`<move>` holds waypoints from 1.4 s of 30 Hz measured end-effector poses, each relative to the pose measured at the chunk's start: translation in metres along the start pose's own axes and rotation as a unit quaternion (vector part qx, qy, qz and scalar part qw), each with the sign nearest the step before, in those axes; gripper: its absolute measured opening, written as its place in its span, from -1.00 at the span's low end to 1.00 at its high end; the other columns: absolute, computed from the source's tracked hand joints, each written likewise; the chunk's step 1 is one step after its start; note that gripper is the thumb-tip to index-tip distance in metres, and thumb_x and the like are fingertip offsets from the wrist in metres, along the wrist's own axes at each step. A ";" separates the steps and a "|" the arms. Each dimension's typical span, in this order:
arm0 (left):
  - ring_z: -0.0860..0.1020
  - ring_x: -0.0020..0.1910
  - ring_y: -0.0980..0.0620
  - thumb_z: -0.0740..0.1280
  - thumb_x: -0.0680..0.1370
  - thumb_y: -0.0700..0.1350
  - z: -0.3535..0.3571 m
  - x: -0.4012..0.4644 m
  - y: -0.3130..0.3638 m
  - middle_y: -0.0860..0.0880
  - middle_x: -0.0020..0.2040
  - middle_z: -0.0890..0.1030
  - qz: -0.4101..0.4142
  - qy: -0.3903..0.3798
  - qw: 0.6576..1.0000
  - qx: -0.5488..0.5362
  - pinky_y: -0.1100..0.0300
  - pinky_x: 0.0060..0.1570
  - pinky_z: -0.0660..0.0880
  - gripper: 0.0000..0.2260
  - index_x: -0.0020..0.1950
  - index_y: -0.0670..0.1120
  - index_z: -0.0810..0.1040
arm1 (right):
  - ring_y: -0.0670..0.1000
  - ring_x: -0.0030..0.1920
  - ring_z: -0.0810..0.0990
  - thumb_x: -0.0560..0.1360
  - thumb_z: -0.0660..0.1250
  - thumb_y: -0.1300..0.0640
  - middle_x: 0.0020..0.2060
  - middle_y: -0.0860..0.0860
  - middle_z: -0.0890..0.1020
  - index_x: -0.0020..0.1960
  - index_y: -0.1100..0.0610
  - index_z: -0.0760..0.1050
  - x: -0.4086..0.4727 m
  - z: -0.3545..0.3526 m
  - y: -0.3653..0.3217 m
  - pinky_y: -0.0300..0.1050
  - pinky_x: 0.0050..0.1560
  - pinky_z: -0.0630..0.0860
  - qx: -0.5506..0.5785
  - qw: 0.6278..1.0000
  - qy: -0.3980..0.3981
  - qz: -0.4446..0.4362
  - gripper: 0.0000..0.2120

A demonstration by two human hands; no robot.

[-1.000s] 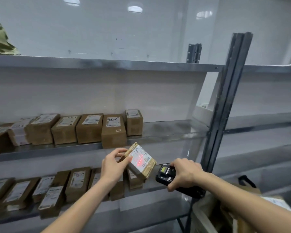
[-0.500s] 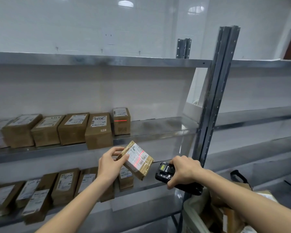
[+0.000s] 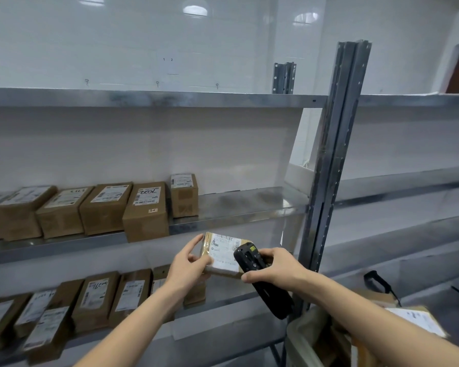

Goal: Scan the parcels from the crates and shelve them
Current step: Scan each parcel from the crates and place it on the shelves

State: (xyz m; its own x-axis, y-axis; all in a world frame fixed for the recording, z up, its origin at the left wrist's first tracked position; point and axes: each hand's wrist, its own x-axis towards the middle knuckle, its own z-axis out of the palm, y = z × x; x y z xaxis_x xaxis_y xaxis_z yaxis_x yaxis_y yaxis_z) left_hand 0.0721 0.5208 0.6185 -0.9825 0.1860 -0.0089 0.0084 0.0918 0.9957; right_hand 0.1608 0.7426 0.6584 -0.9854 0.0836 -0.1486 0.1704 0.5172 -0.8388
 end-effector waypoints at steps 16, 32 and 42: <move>0.69 0.02 -0.12 0.55 0.45 -0.23 0.032 0.032 -0.066 -0.08 0.22 0.55 -0.089 -0.091 0.991 -0.039 -0.06 -0.18 0.68 -0.56 0.27 0.00 0.52 | -0.07 -0.08 0.75 0.15 0.71 -0.11 -0.09 -0.07 0.77 0.09 -0.05 0.68 0.069 -0.013 0.073 -0.10 0.07 0.68 -0.042 0.999 -0.006 0.027 -0.46; 0.64 -0.08 0.00 0.55 0.46 -0.21 0.076 0.154 -0.240 -0.03 0.00 0.60 -0.145 0.074 0.982 -0.094 -0.07 -0.13 0.67 -0.65 0.07 0.03 0.45 | -0.29 -0.12 0.69 0.27 0.72 -0.01 -0.13 -0.25 0.75 0.09 -0.09 0.67 0.233 0.105 0.202 -0.39 -0.16 0.53 0.069 0.996 -0.009 0.047 -0.56; 0.59 0.03 0.20 0.40 0.59 -0.07 0.098 0.214 -0.333 0.07 0.14 0.61 -0.108 0.095 0.990 -0.002 0.22 0.02 0.55 -0.75 0.23 0.11 0.44 | -0.32 -0.09 0.58 0.35 0.67 0.15 -0.06 -0.30 0.63 0.15 -0.19 0.53 0.335 0.134 0.282 -0.48 -0.18 0.50 0.054 0.997 -0.049 0.032 -0.49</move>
State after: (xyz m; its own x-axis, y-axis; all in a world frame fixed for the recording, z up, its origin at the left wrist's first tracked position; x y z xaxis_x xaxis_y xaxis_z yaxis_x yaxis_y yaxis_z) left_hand -0.1226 0.6260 0.2761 -0.9785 -0.0242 -0.2048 -0.2062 0.1055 0.9728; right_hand -0.1202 0.8026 0.3021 -0.9679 0.0273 -0.2500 0.2382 0.4180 -0.8766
